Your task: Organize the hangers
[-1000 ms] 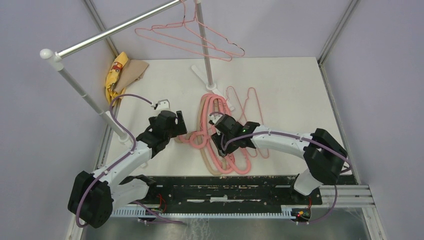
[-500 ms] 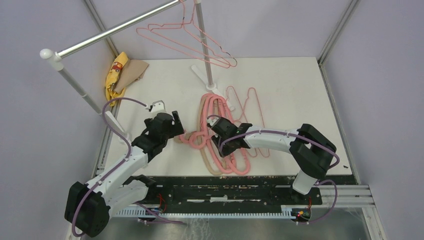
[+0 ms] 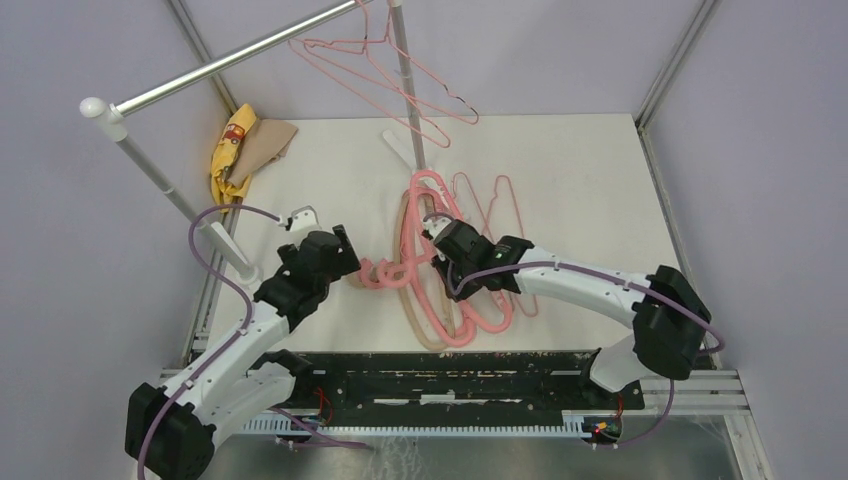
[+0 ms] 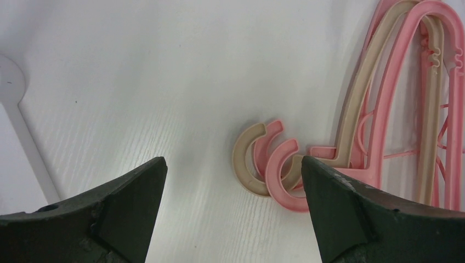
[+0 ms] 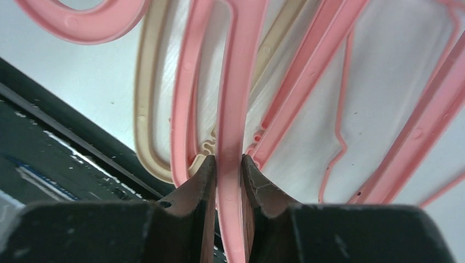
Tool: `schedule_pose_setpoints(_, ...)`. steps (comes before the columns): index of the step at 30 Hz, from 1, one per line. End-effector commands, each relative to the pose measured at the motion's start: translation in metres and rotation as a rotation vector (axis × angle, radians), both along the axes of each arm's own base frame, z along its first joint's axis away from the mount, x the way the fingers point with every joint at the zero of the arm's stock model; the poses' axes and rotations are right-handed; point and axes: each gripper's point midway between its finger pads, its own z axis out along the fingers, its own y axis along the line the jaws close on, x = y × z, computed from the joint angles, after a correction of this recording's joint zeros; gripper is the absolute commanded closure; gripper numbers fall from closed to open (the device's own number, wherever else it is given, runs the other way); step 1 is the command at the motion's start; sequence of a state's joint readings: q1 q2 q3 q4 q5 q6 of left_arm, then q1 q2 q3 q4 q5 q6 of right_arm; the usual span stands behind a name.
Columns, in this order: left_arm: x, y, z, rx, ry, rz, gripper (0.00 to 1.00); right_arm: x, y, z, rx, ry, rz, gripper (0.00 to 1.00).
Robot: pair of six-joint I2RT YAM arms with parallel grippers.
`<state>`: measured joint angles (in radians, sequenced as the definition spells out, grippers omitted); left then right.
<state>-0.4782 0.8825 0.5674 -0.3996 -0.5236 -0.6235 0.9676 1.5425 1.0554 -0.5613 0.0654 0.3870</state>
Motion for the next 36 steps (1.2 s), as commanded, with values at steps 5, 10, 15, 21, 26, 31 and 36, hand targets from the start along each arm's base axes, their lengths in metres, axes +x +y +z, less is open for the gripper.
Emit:
schedule_pose_setpoints(5, -0.001, 0.006, 0.021, -0.045, -0.049, 0.074, 0.01, 0.004, 0.016, 0.091, 0.168, -0.095, 0.047, 0.91)
schedule_pose_setpoints(10, -0.004, 0.013, 0.017, -0.036, -0.048, 0.115, 0.01, -0.01, 0.039, 0.144, 0.332, -0.056, 0.107, 0.91)
schedule_pose_setpoints(15, -0.008, 0.015, 0.013, -0.041, -0.042, 0.126, 0.01, -0.023, 0.047, 0.189, 0.426, -0.026, 0.162, 0.91)
schedule_pose_setpoints(21, -0.014, 0.021, 0.015, -0.047, -0.057, 0.146, 0.01, -0.024, 0.025, 0.193, 0.403, -0.003, 0.171, 0.91)
schedule_pose_setpoints(26, -0.018, 0.024, 0.013, -0.056, -0.062, 0.158, 0.01, -0.034, 0.037, 0.212, 0.535, 0.044, 0.205, 0.92)
schedule_pose_setpoints(31, -0.017, 0.022, 0.011, -0.061, -0.054, 0.152, 0.01, -0.05, 0.07, 0.254, 0.733, 0.151, 0.302, 0.92)
schedule_pose_setpoints(36, -0.017, 0.021, 0.013, -0.063, -0.056, 0.15, 0.01, -0.057, 0.094, 0.29, 0.869, 0.24, 0.362, 0.92)
